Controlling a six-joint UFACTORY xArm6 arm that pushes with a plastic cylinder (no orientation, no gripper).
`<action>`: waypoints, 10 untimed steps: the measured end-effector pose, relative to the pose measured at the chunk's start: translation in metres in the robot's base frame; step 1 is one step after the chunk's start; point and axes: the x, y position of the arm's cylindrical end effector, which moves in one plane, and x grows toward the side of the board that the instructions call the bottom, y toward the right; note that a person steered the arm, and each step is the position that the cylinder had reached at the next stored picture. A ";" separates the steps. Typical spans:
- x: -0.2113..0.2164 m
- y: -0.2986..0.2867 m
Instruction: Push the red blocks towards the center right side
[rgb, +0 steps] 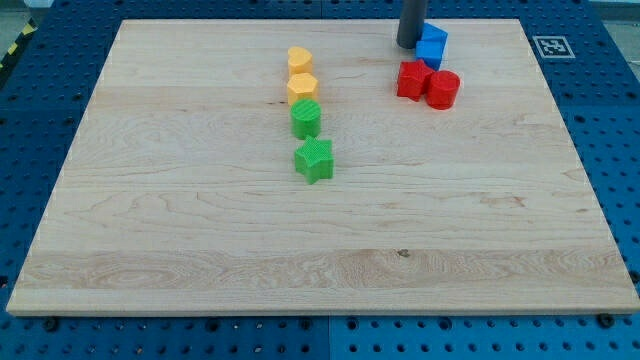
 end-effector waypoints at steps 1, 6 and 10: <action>0.000 0.018; -0.004 -0.042; 0.077 -0.011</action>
